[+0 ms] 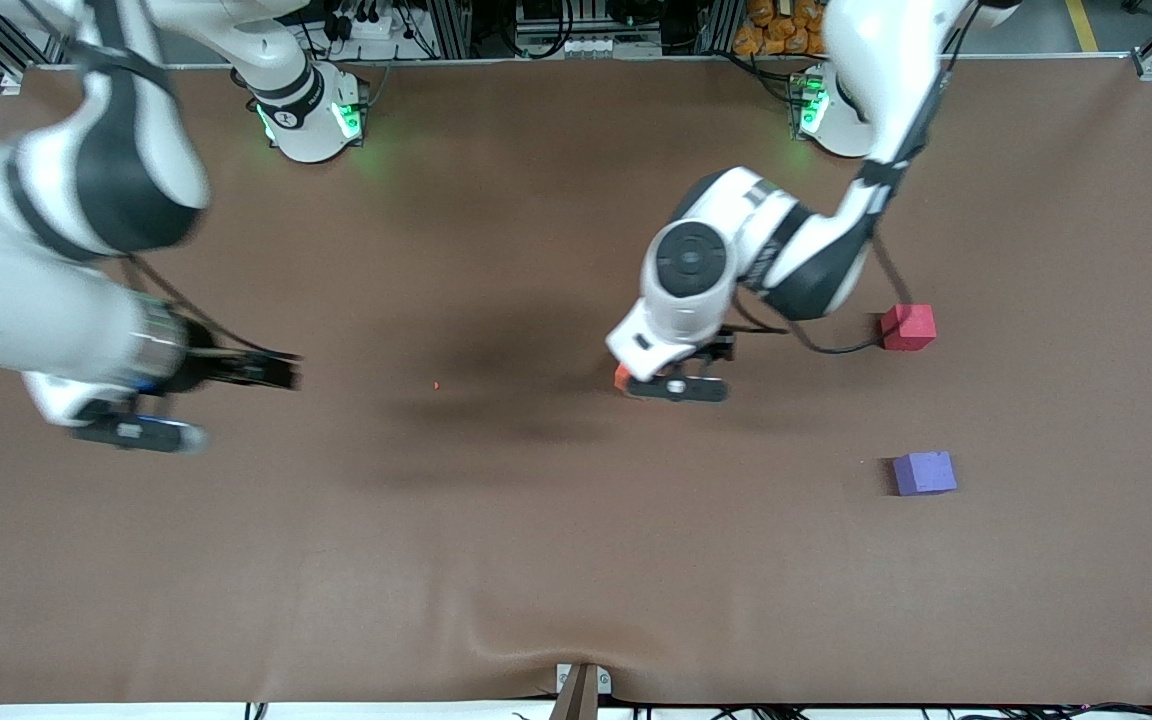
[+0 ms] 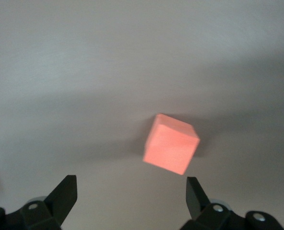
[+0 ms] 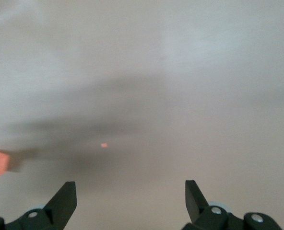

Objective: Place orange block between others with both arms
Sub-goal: 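Grasp the orange cube with the left gripper while the right gripper withdraws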

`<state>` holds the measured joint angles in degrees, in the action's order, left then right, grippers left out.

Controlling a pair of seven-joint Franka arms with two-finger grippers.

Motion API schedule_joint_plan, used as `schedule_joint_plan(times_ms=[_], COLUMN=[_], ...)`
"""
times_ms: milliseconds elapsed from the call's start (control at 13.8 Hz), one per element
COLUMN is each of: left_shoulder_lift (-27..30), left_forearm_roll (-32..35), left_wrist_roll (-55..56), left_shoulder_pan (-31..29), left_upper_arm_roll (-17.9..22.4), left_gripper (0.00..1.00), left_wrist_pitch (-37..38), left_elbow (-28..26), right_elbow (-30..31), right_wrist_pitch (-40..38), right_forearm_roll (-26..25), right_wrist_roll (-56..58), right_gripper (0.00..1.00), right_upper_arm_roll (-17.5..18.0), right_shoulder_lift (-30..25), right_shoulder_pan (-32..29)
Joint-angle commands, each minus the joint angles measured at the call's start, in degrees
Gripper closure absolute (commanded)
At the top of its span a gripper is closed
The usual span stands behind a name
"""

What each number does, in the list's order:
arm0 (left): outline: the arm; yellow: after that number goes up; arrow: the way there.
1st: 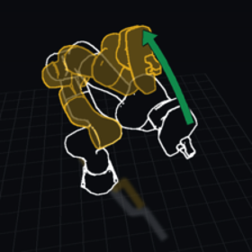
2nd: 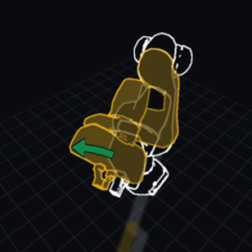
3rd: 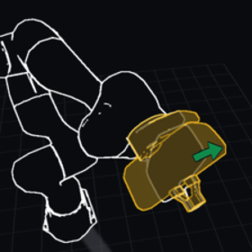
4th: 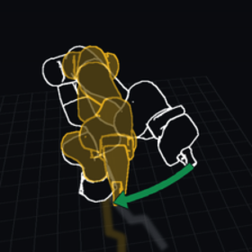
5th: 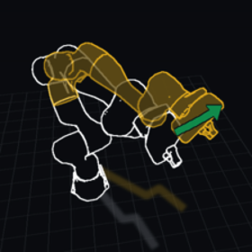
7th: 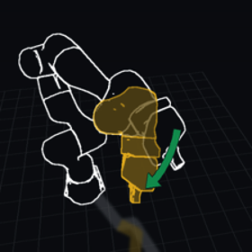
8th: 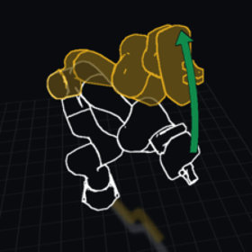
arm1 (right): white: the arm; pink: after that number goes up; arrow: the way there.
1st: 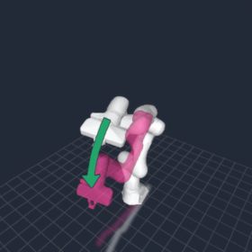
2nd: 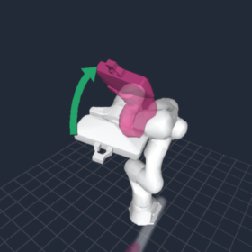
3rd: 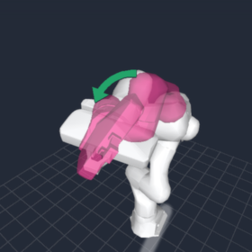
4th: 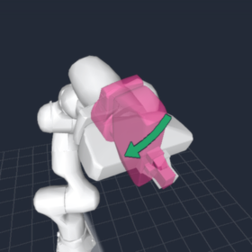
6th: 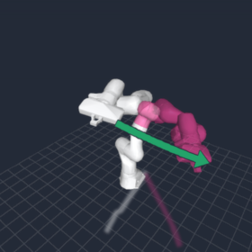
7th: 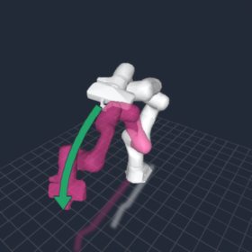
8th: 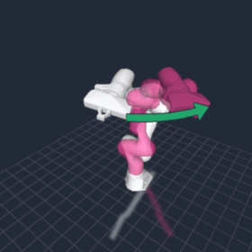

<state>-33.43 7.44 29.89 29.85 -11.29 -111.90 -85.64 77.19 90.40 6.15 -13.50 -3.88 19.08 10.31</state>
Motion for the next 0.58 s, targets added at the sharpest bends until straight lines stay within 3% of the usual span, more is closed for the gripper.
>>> schedule_joint_plan(times_ms=[0,507], left_shoulder_lift=[-1.72,-6.64], left_forearm_roll=[1.52,0.91], left_wrist_roll=[-11.04,-12.76], left_shoulder_pan=[0.38,1.69], left_upper_arm_roll=[0.39,0.13], left_gripper=[0.00,0.00], left_wrist_pitch=[-1.38,-7.36], left_elbow=[1.97,1.17], right_elbow=[2.53,2.79], right_wrist_pitch=[-1.45,-7.51], right_forearm_roll=[-3.77,-4.56], right_wrist_roll=[3.64,12.16], right_gripper=[0.00,0.00], right_upper_arm_roll=[1.51,1.51], right_shoulder_lift=[-5.71,-11.25], right_shoulder_pan=[-4.32,-11.19])
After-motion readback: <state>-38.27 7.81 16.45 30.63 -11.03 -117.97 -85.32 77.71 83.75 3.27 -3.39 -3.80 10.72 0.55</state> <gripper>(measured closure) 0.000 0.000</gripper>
